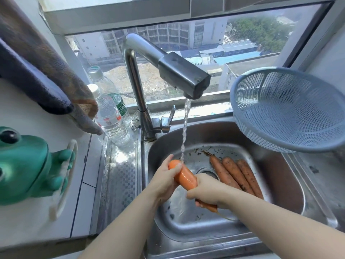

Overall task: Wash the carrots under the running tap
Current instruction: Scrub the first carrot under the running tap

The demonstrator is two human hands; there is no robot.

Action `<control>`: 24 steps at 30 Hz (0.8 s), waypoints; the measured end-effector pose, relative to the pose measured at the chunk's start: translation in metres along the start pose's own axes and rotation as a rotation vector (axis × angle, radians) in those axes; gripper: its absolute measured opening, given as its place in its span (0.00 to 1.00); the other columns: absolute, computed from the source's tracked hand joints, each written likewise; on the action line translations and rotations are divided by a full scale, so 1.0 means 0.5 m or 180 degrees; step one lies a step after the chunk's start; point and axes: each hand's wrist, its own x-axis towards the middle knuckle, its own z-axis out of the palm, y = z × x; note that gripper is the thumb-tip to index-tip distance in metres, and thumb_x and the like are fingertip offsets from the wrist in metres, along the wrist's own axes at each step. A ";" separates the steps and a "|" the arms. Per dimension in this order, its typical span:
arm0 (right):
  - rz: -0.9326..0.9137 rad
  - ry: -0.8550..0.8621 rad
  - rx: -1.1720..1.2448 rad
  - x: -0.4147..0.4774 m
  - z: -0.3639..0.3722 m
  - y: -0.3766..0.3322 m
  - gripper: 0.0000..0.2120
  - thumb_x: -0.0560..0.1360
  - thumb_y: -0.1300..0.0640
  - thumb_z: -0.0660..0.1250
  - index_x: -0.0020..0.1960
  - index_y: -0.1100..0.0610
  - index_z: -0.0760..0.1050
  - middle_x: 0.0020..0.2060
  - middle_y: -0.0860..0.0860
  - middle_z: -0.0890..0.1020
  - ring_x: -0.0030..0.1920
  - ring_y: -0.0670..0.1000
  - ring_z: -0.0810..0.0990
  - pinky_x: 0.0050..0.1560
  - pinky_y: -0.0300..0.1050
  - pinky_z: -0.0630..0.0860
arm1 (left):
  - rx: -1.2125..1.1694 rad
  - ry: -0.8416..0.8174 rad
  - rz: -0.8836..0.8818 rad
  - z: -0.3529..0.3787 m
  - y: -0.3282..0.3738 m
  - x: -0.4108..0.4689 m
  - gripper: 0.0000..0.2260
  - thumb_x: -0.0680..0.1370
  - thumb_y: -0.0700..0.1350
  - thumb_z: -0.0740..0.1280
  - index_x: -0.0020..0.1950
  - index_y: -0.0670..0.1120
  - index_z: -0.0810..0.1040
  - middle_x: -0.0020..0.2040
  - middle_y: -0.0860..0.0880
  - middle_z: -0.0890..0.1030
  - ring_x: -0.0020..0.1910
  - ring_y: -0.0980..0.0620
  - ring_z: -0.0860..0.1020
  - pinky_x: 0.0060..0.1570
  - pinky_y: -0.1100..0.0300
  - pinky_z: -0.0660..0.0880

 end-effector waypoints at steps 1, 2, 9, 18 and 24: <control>-0.0025 0.0078 -0.0083 0.000 0.002 -0.001 0.06 0.70 0.64 0.63 0.44 0.58 0.67 0.27 0.53 0.74 0.26 0.52 0.74 0.27 0.45 0.69 | 0.0058 0.0136 0.0082 0.009 0.000 0.007 0.23 0.81 0.39 0.60 0.76 0.47 0.61 0.62 0.44 0.72 0.51 0.49 0.76 0.50 0.53 0.76; -0.0039 0.0143 -0.0172 -0.001 0.003 -0.004 0.06 0.70 0.64 0.63 0.44 0.58 0.66 0.28 0.53 0.73 0.23 0.48 0.74 0.24 0.42 0.67 | 0.0073 0.0281 0.0127 0.020 0.000 0.013 0.19 0.83 0.41 0.59 0.74 0.45 0.63 0.57 0.46 0.75 0.50 0.50 0.76 0.52 0.52 0.76; -0.0084 0.0097 -0.0272 -0.016 -0.021 0.003 0.08 0.69 0.63 0.64 0.44 0.55 0.66 0.29 0.52 0.73 0.24 0.48 0.71 0.26 0.43 0.67 | -0.0523 -0.0578 -0.0296 -0.009 0.021 -0.003 0.22 0.81 0.35 0.58 0.71 0.53 0.63 0.64 0.43 0.71 0.59 0.44 0.75 0.52 0.51 0.76; -0.0216 0.0225 -0.0763 -0.027 -0.015 0.000 0.08 0.72 0.65 0.62 0.48 0.55 0.67 0.34 0.51 0.73 0.26 0.46 0.74 0.22 0.36 0.69 | -0.0323 -0.0100 -0.0110 0.014 -0.001 0.000 0.18 0.81 0.38 0.60 0.70 0.48 0.66 0.57 0.44 0.73 0.51 0.47 0.76 0.52 0.48 0.77; -0.0183 0.0276 -0.1031 -0.028 -0.029 0.002 0.12 0.70 0.62 0.64 0.50 0.51 0.67 0.41 0.52 0.76 0.33 0.49 0.78 0.35 0.46 0.75 | -0.0377 -0.0866 -0.0353 -0.042 0.021 -0.015 0.32 0.74 0.32 0.66 0.74 0.52 0.62 0.69 0.40 0.68 0.59 0.43 0.78 0.52 0.52 0.79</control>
